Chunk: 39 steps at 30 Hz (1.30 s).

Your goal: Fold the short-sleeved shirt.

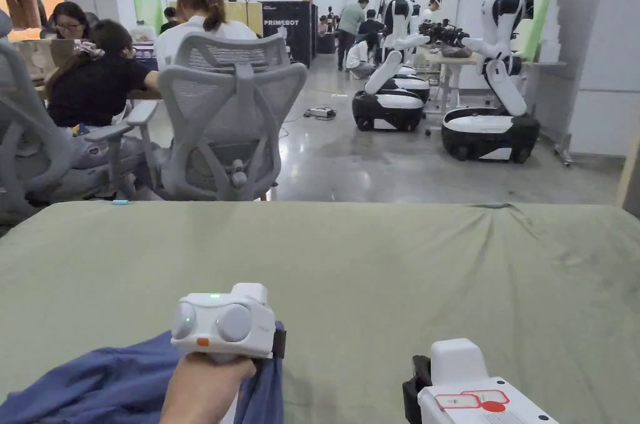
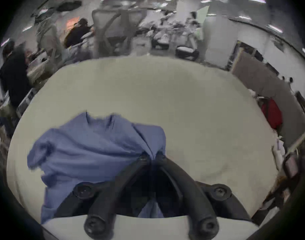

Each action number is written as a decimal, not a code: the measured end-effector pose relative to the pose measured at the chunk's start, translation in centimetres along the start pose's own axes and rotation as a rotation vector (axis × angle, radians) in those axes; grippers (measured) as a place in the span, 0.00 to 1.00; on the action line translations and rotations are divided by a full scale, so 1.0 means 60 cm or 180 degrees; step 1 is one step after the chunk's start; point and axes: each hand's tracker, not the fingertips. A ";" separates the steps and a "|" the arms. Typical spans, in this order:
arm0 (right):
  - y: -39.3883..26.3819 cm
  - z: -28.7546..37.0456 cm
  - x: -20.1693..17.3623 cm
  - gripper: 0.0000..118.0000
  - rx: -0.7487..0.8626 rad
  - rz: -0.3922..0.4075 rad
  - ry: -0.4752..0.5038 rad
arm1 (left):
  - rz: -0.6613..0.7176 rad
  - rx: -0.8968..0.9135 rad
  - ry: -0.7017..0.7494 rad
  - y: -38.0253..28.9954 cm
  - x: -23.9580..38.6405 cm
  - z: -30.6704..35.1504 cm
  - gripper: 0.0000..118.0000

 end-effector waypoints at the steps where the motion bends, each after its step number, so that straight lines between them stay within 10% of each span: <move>1: 0.001 0.010 0.020 0.00 0.0015 -0.0004 -0.0069 | -0.0051 0.0070 -0.0134 0.016 0.045 0.004 0.01; 10: -0.034 0.102 0.254 0.00 -0.0050 -0.0271 -0.0818 | -0.0913 0.0231 -0.1383 0.063 0.492 -0.005 0.01; 16: -0.087 0.124 0.360 0.00 -0.0223 -0.0398 -0.1121 | -0.1224 -0.0516 -0.1336 -0.051 0.623 -0.148 0.01; 24: -0.101 0.122 0.383 0.00 -0.0257 -0.0429 -0.1101 | -0.1169 -0.0326 -0.1167 -0.093 0.616 -0.184 0.09; 27: -0.089 0.130 0.371 0.00 -0.0212 -0.0443 -0.1030 | -0.0982 0.0110 -0.1216 -0.070 0.571 -0.117 0.94; 28: -0.084 0.134 0.364 0.00 -0.0165 -0.0448 -0.0983 | -0.0848 0.0312 -0.1308 -0.064 0.544 -0.082 1.00; 32: -0.061 0.140 0.319 0.00 0.0010 -0.0437 -0.0751 | -0.0534 0.0748 -0.1176 -0.083 0.397 0.048 0.89; 37: -0.040 0.133 0.230 0.00 0.0148 -0.0326 -0.0478 | -0.0241 0.1385 0.0011 -0.179 0.222 0.187 0.93; 39: -0.038 0.130 0.192 0.00 0.0185 -0.0216 -0.0370 | -0.0217 0.1420 0.0416 -0.221 0.169 0.224 0.80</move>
